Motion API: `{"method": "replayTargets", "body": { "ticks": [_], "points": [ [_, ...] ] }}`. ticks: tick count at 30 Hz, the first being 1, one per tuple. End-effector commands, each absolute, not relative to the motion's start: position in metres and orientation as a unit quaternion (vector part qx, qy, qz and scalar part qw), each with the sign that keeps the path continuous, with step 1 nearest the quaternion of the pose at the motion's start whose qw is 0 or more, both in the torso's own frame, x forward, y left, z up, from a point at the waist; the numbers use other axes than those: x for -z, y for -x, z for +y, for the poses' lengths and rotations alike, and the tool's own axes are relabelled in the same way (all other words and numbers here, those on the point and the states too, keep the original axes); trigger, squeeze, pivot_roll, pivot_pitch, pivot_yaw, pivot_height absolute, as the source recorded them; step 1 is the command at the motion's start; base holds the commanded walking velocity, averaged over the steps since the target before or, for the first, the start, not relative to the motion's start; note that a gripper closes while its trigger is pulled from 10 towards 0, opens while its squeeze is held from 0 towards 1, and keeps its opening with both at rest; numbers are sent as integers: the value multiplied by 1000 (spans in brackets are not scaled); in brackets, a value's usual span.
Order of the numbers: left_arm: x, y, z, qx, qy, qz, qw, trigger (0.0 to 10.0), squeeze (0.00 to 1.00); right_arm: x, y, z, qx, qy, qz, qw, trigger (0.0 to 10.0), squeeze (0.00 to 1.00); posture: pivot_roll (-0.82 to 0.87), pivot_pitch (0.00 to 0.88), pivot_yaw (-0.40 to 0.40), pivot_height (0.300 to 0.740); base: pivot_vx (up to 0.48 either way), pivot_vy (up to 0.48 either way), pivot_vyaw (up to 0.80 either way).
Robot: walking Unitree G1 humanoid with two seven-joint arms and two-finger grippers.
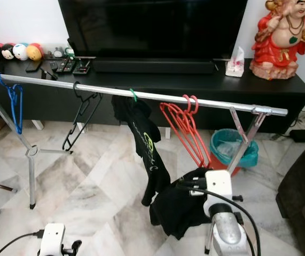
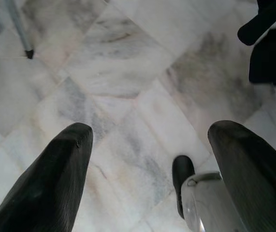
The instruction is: Hang hanger
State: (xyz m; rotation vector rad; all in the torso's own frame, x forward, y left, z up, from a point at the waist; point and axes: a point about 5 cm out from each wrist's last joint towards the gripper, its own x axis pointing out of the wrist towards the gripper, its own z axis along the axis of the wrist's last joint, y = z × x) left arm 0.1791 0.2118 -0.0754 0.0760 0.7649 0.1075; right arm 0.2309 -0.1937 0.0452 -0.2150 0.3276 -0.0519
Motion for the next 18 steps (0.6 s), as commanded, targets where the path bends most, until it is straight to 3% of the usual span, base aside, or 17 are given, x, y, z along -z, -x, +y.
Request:
{"method": "replayTargets", "body": {
  "ticks": [1,3,11,13,18],
  "points": [
    [63,-194,219,-74,-44,322,943,10000,0,-46,-232,-194,29,106,164,980,10000,0,-45,0,31,740,0,0,0],
    [35,-224,228,-77,-56,231,968,10000,0,-45,-232,-194,29,95,164,981,10000,0,-44,0,32,740,0,0,0],
    [-11,-263,221,-48,-68,110,990,10000,0,-43,-234,-194,33,91,167,981,10000,0,-39,0,33,740,0,0,0],
    [-15,-264,218,-45,-65,102,992,10000,0,-43,-234,-193,33,89,166,981,10000,0,-38,0,32,740,0,0,0],
    [-20,-267,213,-45,-42,81,995,10000,0,-43,-234,-192,35,85,163,982,10000,0,-40,0,32,740,0,379,0]
  ]
}}
